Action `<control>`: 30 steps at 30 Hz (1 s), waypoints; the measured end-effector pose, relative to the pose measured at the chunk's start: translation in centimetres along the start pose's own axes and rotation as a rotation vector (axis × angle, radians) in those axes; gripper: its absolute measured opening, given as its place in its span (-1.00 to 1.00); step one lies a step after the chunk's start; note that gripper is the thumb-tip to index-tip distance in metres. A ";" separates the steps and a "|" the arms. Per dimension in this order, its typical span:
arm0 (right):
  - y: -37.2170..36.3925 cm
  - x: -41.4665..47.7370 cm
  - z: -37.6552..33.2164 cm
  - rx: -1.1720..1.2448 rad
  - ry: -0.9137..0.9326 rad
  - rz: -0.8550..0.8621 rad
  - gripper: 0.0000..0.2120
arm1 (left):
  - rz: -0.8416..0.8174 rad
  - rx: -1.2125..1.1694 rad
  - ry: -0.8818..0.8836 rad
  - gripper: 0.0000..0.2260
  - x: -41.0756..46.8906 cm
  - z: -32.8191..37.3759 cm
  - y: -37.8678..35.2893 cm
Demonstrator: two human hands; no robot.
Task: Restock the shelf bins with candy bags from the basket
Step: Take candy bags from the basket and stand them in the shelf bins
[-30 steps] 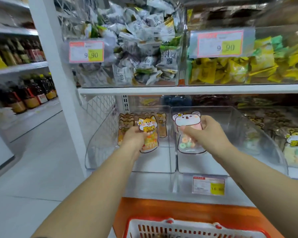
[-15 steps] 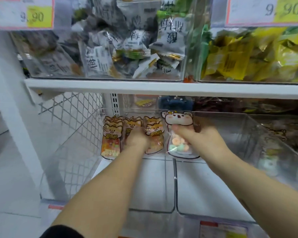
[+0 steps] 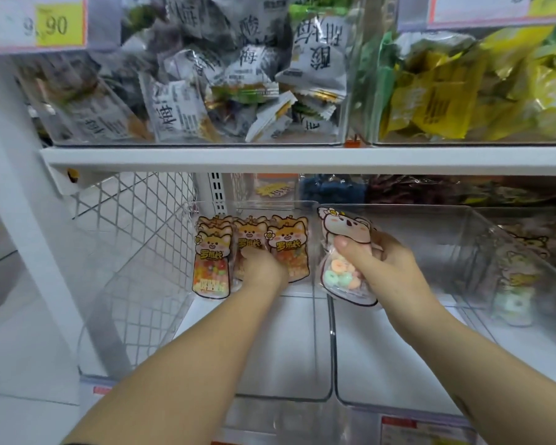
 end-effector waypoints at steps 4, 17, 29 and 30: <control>-0.1 -0.2 -0.2 0.015 -0.013 0.003 -0.82 | -0.049 0.015 -0.123 -0.71 -2.5 1.3 -0.4; 0.0 -0.3 0.0 0.005 -0.057 0.027 -0.81 | -0.378 0.257 -0.318 -0.29 -4.0 1.2 -0.9; 5.3 2.6 0.4 -0.191 -0.044 0.358 -0.71 | -0.557 0.538 -0.482 -0.16 -4.9 -0.1 0.0; 5.8 2.9 0.5 -0.251 -0.049 0.356 -0.76 | -0.547 0.584 -0.504 -0.18 -5.1 -0.2 0.2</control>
Point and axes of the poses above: each hand's wrist, its own x-axis towards the middle knuckle, its own y-axis out of the back of the hand, z = x × y, the point moved 5 cm from there along x, towards the middle knuckle, and after that the axes turned 15 degrees about z, right-handed, at the moved point
